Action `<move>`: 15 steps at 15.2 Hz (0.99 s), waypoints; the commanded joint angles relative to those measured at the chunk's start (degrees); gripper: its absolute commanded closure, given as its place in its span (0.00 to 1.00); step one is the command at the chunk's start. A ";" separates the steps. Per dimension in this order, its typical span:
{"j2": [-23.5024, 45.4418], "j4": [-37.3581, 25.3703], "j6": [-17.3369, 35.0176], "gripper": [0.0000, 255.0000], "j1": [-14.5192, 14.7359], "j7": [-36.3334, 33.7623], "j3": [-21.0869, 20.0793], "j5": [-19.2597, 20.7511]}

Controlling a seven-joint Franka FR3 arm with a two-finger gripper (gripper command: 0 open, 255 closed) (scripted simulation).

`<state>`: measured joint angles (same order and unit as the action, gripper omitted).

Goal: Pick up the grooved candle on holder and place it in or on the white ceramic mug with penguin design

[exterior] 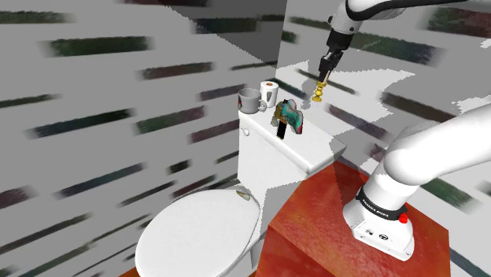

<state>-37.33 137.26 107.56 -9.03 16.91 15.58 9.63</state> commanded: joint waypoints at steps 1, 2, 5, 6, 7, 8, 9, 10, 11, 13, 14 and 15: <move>5.22 -4.22 0.93 1.00 1.33 -0.60 -0.17 -1.18; 7.44 -6.04 1.29 1.00 1.88 -0.86 -0.25 -1.70; 14.07 -11.90 1.95 1.00 3.32 -1.44 -0.43 -3.30; 16.28 -13.98 2.02 1.00 3.74 -1.58 -0.48 -3.85; 18.48 -16.13 2.03 1.00 4.13 -1.69 -0.51 -4.40; 20.69 -18.35 1.96 1.00 4.49 -1.78 -0.54 -4.96; 22.90 -20.64 1.82 1.00 4.82 -1.85 -0.57 -5.53; 25.12 -23.01 1.61 1.00 5.11 -1.89 -0.60 -6.11; 27.36 -25.46 1.32 1.00 5.37 -1.93 -0.62 -6.69; 31.88 -30.64 0.53 1.00 5.78 -1.96 -0.66 -7.88; 34.17 -33.37 0.01 1.00 5.93 -1.96 -0.68 -8.48; 36.50 -36.22 -0.58 1.00 6.04 -1.95 -0.71 -9.09</move>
<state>-3.36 104.08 107.56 -3.15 14.99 14.91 1.21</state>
